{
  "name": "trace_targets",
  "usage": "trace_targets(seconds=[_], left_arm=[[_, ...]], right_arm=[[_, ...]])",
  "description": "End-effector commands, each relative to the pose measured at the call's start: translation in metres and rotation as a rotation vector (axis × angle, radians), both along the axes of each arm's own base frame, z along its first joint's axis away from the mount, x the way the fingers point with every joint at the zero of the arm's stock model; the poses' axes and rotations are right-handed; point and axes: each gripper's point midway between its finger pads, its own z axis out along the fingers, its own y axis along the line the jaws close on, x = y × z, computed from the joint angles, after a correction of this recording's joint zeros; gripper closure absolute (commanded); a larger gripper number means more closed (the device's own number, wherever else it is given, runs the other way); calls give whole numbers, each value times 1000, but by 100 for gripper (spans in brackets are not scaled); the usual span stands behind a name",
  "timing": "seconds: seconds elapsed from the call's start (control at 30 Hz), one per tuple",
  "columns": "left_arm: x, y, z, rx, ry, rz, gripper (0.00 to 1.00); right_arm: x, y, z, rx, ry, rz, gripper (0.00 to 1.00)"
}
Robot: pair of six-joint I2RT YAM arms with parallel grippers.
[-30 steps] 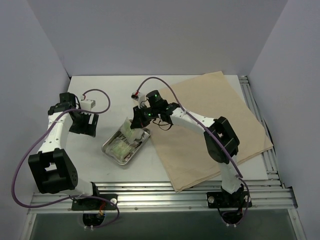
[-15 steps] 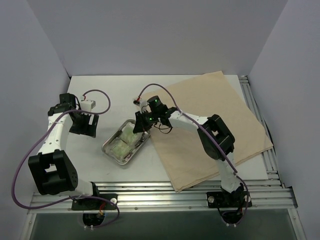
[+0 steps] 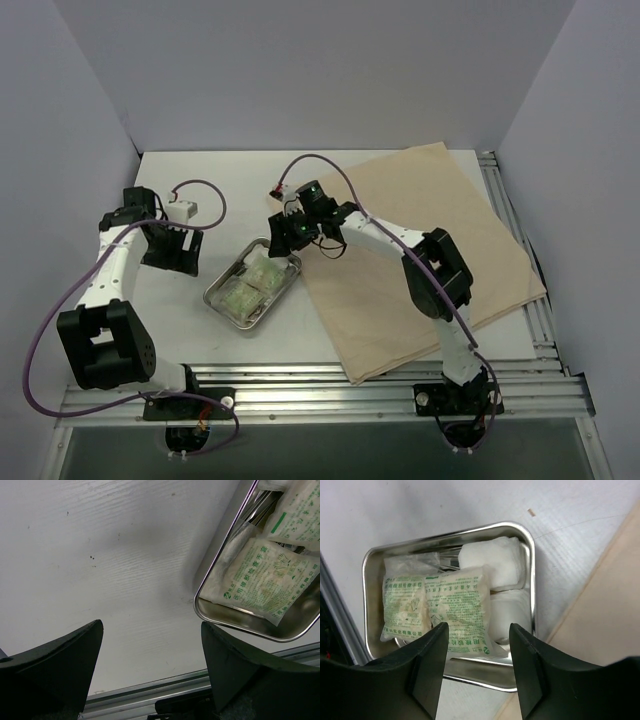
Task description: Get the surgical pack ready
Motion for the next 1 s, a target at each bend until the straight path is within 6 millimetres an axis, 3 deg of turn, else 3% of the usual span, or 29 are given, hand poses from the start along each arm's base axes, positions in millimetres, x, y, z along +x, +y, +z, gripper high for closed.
trace_targets(seconds=[0.0, 0.07, 0.13, 0.17, 0.23, 0.4, 0.63, 0.97], left_arm=[[0, -7, 6, -19, -17, -15, 11], [1, -5, 6, -9, -19, -8, 11], [2, -4, 6, -5, -17, 3, 11], [3, -3, 6, -2, -20, 6, 11], [3, -1, 7, 9, -19, 11, 11], [4, -1, 7, 10, -21, 15, 11], [3, -1, 6, 5, -17, 15, 11], [3, -2, 5, 5, -16, 12, 11]], right_arm=[[23, -14, 63, -46, -159, -110, 52], [48, -30, 52, -191, -238, -210, 52], [52, -50, 26, -362, -246, -238, 53], [56, -49, 28, -386, -263, -240, 55], [50, -53, 14, -471, -272, -213, 58], [39, -42, 5, -491, -264, -137, 73], [29, -39, -28, -540, -191, -77, 74], [36, -31, -43, -538, -187, -84, 79]])
